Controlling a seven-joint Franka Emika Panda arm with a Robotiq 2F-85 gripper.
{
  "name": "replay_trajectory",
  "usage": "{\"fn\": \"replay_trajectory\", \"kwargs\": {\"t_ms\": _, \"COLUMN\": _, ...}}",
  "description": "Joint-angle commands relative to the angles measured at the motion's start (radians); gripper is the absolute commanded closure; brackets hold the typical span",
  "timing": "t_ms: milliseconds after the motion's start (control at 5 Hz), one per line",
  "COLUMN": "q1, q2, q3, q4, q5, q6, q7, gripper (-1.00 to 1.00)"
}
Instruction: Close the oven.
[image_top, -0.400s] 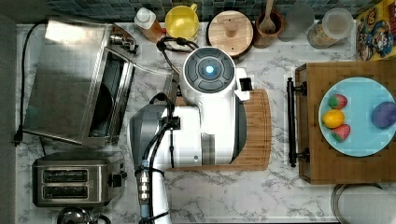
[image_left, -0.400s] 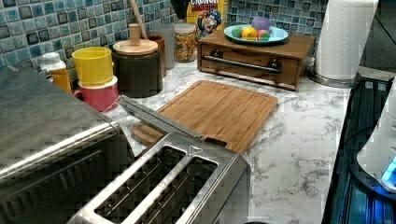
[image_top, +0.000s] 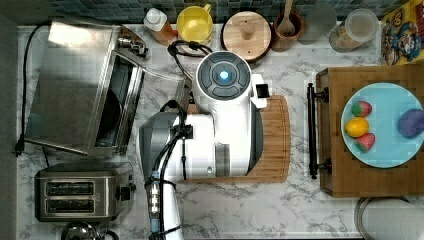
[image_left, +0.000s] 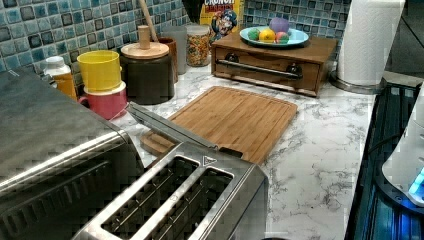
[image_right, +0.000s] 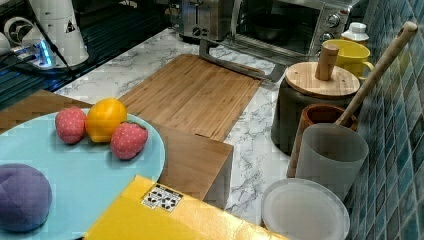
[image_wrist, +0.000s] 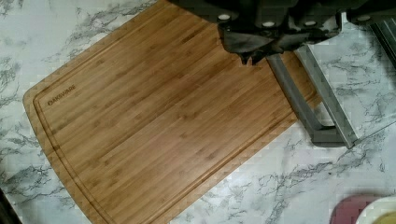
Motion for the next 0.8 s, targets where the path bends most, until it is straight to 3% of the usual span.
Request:
{"fn": "replay_trajectory", "kwargs": {"t_ms": 200, "q1": -0.023, "q2": -0.187, "q3": -0.031, "q4": -0.372, "q5": 0.127, "q6": 0.272, "q7": -0.168, "gripper": 1.00}}
{"fn": "replay_trajectory", "kwargs": {"t_ms": 600, "q1": 0.020, "q2": -0.294, "q3": -0.106, "q4": -0.618, "q5": 0.336, "q6": 0.526, "q7": -0.418, "gripper": 1.00}}
{"fn": "replay_trajectory", "kwargs": {"t_ms": 800, "q1": 0.077, "q2": -0.241, "q3": -0.121, "q4": -0.636, "q5": 0.478, "q6": 0.583, "q7": -0.639, "gripper": 1.00}}
